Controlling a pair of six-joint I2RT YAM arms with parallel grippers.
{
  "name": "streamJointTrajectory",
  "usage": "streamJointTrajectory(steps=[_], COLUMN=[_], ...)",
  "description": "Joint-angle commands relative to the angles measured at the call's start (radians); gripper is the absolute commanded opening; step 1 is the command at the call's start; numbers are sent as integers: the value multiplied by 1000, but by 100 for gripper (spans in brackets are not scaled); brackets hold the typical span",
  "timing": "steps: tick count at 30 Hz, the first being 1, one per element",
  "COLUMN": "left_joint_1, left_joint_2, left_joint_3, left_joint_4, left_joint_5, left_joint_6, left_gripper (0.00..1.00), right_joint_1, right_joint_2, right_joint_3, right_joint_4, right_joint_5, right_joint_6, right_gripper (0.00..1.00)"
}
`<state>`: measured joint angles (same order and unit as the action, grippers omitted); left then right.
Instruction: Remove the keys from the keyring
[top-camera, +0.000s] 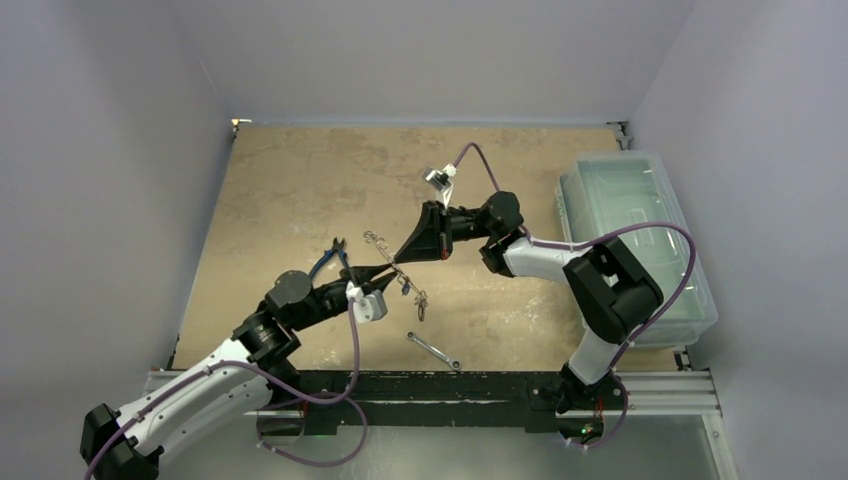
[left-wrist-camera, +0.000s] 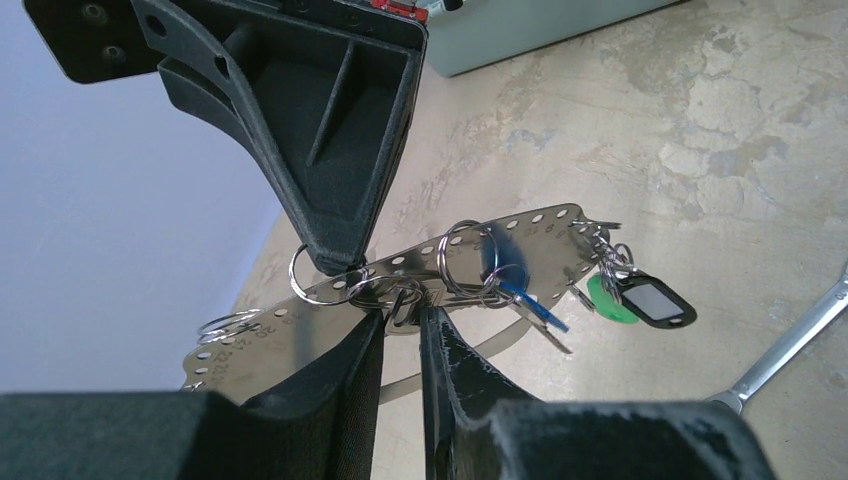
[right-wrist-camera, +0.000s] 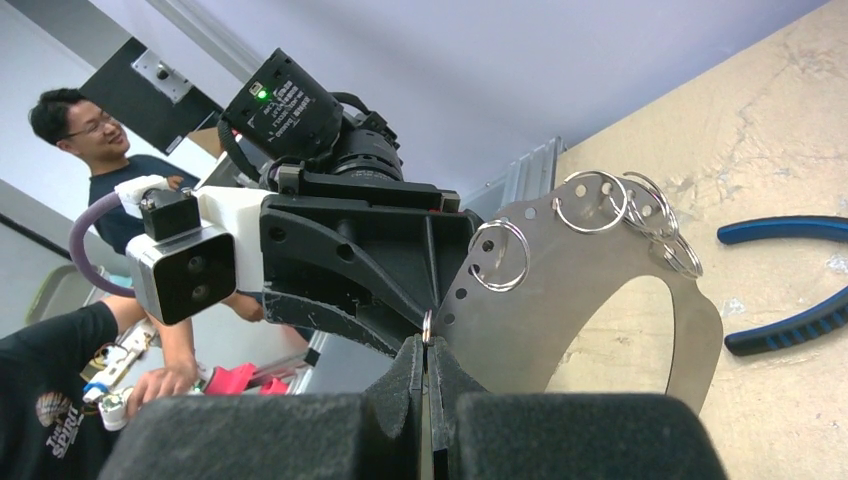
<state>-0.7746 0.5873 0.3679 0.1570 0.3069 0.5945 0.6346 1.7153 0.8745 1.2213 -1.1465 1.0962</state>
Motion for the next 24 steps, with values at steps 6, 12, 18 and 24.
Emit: streamJointTrajectory(steps=[6,12,18,24], left_joint_1=[1,1,1,1], left_joint_2=[-20,-34,-36,-37], left_joint_3=[34,30,30,40], left_joint_4=[23,11,21,21], left_joint_5=[12,-6,-11,-10], left_joint_6=[-34,-33,-38,-70], left_gripper=[20,28,33,29], right_joint_1=[5,5,5,3], right_joint_2=[-9,-5,-3,-5], right_joint_3=[0,-3,-5,-9], right_joint_4=[75,104,107,99], right_joint_5=[10,11,16,27], right_joint_6=[18,44,45,37], right_gripper=[0,0,0,0])
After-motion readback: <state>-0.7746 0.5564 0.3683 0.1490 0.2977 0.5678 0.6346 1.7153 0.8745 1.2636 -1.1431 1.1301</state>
